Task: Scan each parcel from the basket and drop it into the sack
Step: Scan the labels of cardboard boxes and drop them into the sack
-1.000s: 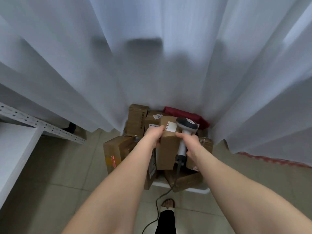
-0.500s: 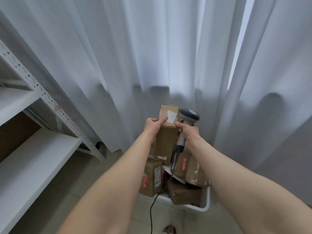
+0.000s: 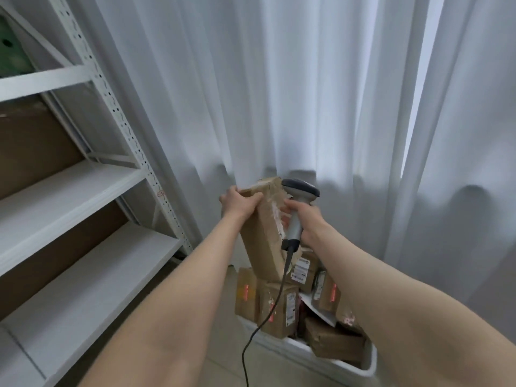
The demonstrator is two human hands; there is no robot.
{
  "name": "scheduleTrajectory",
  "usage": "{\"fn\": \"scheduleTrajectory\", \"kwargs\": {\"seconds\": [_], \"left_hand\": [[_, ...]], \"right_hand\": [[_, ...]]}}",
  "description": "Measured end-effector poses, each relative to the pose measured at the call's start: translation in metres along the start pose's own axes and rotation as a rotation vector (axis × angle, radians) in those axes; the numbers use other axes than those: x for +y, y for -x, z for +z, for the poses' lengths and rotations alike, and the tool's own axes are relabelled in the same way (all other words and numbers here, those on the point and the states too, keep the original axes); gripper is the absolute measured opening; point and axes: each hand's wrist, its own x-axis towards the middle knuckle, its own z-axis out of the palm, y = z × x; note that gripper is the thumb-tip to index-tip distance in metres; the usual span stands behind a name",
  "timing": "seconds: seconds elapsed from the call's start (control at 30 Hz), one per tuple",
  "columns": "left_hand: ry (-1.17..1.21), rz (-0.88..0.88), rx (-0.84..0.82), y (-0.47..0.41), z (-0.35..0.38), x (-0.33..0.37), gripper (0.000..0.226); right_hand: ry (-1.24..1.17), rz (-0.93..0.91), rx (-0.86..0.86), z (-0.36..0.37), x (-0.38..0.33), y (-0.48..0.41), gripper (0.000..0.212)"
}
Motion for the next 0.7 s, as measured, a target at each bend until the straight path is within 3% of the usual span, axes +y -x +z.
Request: {"fn": "scheduleTrajectory", "kwargs": {"seconds": [0.2, 0.33, 0.5, 0.7], "left_hand": [[0.336, -0.069, 0.124, -0.012, -0.104, -0.026, 0.086], [0.490, -0.104, 0.220, -0.016, -0.162, -0.047, 0.085], [0.666, -0.144, 0.364, -0.022, -0.220, -0.081, 0.034], [0.889, -0.271, 0.328, -0.019, -0.270, -0.117, 0.026]], "right_hand": [[0.112, 0.008, 0.082, 0.034, 0.016, 0.007, 0.058], [0.118, 0.156, -0.041, 0.077, 0.039, 0.018, 0.063], [0.071, 0.254, -0.233, 0.124, 0.058, 0.044, 0.039], [0.054, 0.305, -0.331, 0.166, 0.073, 0.056, 0.035]]}}
